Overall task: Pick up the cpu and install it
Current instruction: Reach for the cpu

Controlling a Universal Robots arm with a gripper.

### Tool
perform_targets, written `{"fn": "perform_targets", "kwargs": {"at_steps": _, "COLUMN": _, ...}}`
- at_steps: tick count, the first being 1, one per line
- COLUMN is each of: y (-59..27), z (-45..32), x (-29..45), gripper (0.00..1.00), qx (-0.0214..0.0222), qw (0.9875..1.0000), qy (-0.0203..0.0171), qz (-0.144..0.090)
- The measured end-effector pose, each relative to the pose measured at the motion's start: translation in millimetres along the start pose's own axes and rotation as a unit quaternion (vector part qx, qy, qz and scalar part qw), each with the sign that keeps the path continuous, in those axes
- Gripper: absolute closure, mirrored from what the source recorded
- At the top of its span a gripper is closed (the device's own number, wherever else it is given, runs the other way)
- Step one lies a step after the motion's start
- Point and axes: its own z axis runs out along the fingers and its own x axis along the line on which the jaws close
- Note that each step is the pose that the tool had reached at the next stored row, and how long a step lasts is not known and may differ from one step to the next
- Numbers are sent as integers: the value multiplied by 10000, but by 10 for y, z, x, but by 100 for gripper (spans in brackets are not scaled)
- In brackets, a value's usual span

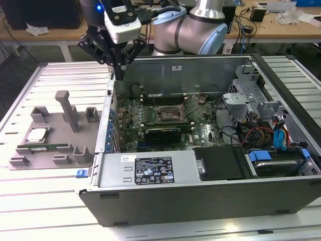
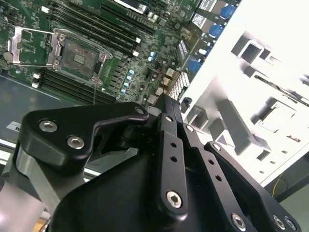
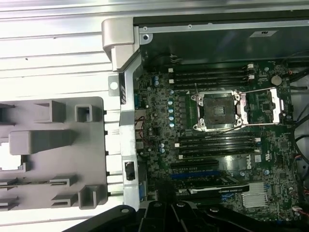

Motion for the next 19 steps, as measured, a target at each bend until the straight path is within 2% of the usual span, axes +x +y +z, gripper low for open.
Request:
{"fn": "perform_targets", "kwargs": {"at_steps": 12, "y": -16, "z": -6, "x": 214, "gripper": 89, "qx": 0, "qw": 10000, "qy": -2, "qz": 0}}
{"fn": "perform_targets", "kwargs": {"at_steps": 14, "y": -22, "z": -7, "x": 294, "gripper": 89, "qx": -1, "qw": 10000, "qy": -4, "qz": 0}}
{"fn": "perform_targets", "kwargs": {"at_steps": 19, "y": -32, "z": -11, "x": 432, "gripper": 89, "qx": -1, "qw": 10000, "qy": -8, "qz": 0}}
